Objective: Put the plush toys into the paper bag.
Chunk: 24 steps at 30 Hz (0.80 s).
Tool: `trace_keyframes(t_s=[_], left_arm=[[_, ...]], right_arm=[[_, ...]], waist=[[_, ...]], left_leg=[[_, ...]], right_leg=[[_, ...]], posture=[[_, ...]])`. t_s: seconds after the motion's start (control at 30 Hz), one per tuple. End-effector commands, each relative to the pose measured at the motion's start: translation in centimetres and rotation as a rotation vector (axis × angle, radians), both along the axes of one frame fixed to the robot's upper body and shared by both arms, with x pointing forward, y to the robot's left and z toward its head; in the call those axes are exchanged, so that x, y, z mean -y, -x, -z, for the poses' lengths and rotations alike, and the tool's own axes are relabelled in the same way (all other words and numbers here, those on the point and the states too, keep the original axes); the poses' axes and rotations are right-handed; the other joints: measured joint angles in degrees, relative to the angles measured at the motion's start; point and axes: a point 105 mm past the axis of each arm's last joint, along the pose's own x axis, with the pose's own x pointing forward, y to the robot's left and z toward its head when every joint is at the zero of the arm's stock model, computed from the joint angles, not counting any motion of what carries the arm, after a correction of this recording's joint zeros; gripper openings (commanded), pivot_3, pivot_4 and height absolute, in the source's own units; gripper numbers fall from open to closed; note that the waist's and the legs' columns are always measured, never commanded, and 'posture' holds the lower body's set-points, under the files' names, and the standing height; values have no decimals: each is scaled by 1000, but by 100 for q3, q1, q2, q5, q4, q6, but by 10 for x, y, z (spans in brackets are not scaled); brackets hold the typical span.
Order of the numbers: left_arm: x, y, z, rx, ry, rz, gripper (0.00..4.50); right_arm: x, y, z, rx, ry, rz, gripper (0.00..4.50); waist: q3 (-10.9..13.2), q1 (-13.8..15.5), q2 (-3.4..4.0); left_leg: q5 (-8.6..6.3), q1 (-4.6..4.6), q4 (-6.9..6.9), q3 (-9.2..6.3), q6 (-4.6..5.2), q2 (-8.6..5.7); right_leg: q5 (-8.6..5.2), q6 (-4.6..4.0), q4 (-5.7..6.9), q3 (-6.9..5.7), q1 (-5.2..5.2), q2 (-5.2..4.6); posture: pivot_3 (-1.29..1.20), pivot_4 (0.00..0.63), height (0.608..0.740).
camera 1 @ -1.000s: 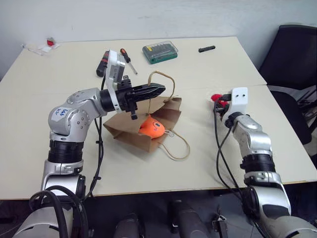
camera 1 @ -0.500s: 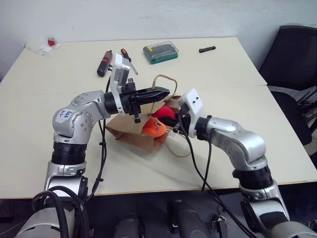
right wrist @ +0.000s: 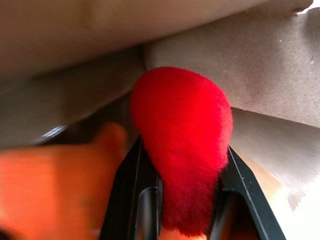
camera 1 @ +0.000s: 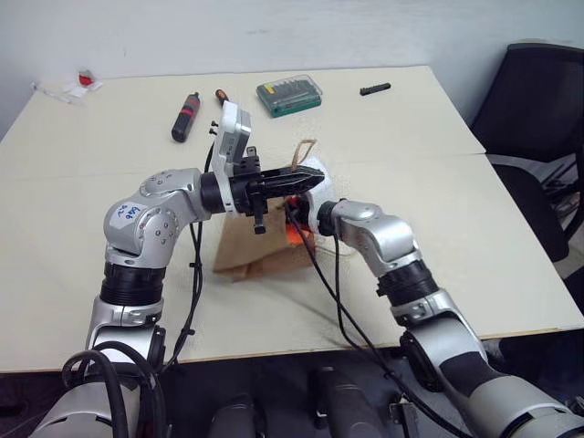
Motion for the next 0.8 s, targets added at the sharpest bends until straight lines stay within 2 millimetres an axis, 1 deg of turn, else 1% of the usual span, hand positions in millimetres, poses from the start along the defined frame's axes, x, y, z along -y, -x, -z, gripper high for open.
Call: trace_keyframes(t_s=[0.03, 0.07, 0.13, 0.17, 0.3, 0.37, 0.43, 0.47, 0.53, 0.67, 0.8], left_arm=[[-3, 6, -10, 48, 16, 6, 0], [-4, 5, -9, 47, 14, 3, 0], [-6, 4, -9, 45, 13, -3, 0], [-7, 3, -8, 44, 12, -8, 0], [-10, 0, -7, 42, 10, -28, 0], [-12, -2, -6, 40, 11, -40, 0], [-14, -5, -7, 40, 17, -55, 0], [-14, -7, -7, 40, 22, -63, 0], [-15, -9, -8, 38, 32, -73, 0], [-13, -11, -8, 38, 38, -75, 0], [-12, -13, -8, 38, 42, -74, 0]], right_arm=[[-1, -9, -12, 66, -3, 20, 484], [-2, -10, -12, 68, -3, 17, 484], [-3, -8, -13, 48, -36, 3, 1216], [-4, -6, -15, 41, -51, -6, 1494], [-2, 1, -25, 47, -76, -36, 2985], [2, 10, -34, 54, -94, -61, 3682], [8, 23, -42, 77, -90, -96, 4360], [12, 29, -44, 86, -81, -110, 4479], [22, 42, -45, 98, -62, -125, 4479], [50, 64, -51, 121, -24, -108, 4479], [82, 90, -59, 105, -43, -52, 4479]], waist=[[0, -2, 0], [0, -2, 0], [0, -2, 0], [0, -2, 0], [0, -7, 0], [0, -4, 0], [0, 9, 0], [0, 21, 0], [0, 37, 0], [0, 65, 0], [0, 84, -1]], left_leg=[[0, 0, 2, 0, 1, -1], [0, 0, 3, 0, 1, -1], [0, 2, 4, -1, 0, 0], [0, 3, 4, -2, 0, 1], [0, 2, 3, -1, 0, 1], [0, 1, 1, -2, 0, 2], [0, -1, 0, -3, 0, 2], [-1, -3, 0, -5, 0, 1], [-1, -4, 1, -6, 0, 1], [-1, -7, 4, -10, 0, -1], [-1, -9, 4, -10, 0, -2]], right_leg=[[1, 1, -2, 0, 0, -1], [1, 1, -1, 0, 0, -2], [1, 1, 2, -1, 0, -1], [1, 1, 3, -1, 0, -1], [1, 1, 4, -1, 0, -1], [1, 1, 4, -2, -2, -1], [1, 1, 3, -3, -3, 0], [1, 1, 2, -3, -4, -1], [1, 1, -1, -4, -3, -2], [1, 2, -2, -6, -2, -3], [1, 2, -3, -7, -2, -2]], posture=[[0, 150, 740], [0, 150, 740], [0, 150, 740], [0, 150, 740], [0, 150, 740], [0, 150, 740], [0, 150, 740], [0, 150, 740], [0, 150, 740], [0, 150, 740], [0, 150, 740]])
